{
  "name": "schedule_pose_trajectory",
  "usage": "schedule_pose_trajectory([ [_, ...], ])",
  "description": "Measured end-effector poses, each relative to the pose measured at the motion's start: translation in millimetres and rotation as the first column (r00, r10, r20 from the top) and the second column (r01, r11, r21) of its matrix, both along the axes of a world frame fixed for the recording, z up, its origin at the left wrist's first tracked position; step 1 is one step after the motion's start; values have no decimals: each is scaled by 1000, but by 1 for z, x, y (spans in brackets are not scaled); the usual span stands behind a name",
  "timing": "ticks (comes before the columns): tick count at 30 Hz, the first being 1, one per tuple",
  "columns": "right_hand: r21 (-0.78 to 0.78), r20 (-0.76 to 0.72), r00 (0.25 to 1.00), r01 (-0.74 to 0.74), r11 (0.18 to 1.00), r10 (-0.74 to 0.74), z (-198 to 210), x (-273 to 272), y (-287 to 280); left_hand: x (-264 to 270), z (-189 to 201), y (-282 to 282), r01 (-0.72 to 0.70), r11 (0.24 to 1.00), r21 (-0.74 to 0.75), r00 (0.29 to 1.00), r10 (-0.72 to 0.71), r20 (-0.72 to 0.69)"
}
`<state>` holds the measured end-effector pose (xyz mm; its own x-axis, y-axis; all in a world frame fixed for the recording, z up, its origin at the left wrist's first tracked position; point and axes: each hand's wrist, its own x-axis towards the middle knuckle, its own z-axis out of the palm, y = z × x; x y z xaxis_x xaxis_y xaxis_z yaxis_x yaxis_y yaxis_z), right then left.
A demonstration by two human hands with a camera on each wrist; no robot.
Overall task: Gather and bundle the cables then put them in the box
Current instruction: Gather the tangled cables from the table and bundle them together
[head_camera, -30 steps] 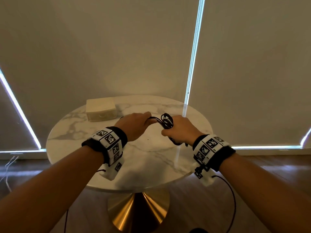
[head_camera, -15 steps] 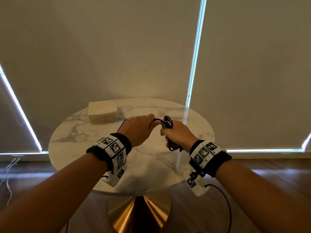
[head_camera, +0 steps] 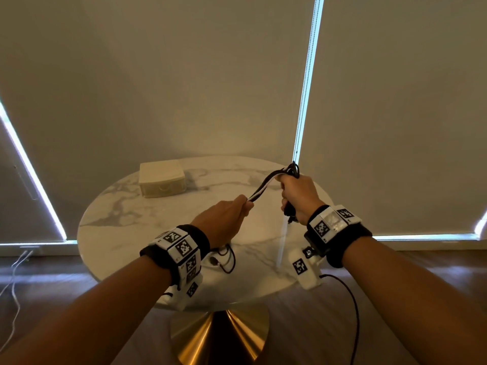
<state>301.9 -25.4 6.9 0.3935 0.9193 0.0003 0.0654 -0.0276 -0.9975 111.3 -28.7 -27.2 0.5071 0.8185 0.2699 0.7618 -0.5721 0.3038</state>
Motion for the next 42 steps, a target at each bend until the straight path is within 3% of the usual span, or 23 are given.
schedule_pose_trajectory([
  [9,-10,-294,952,83,996,-83,-5,-20,5,17,-1,-2,36,998,54,994,-30,-108],
  [12,-14,-289,952,105,994,-105,-3,-29,4,24,0,-5,36,996,79,978,-19,-206],
  [18,42,-231,971,-47,998,55,-16,-33,-1,14,-2,-4,-9,1000,10,985,11,-171],
  [24,153,-509,805,-263,953,304,-21,-23,-7,8,7,-2,-7,997,-72,994,-1,-111],
  [26,184,-468,803,-321,929,369,-22,-20,-7,6,9,-2,-7,997,-74,991,-3,-134],
  [28,167,-371,847,-342,925,380,-22,-21,-6,5,11,-3,-4,999,-45,983,-4,-184],
  [31,126,-209,915,-324,938,344,-25,-23,-4,6,16,-4,7,1000,5,957,-5,-289],
  [34,87,-156,948,-267,960,278,-30,-25,-4,9,18,-7,15,999,36,937,-1,-350],
  [39,76,32,990,-140,987,138,-31,-27,1,10,15,-7,-3,1000,10,944,6,-330],
  [42,107,-42,989,-138,985,144,-24,-24,4,12,17,-5,-27,999,-26,968,20,-249],
])
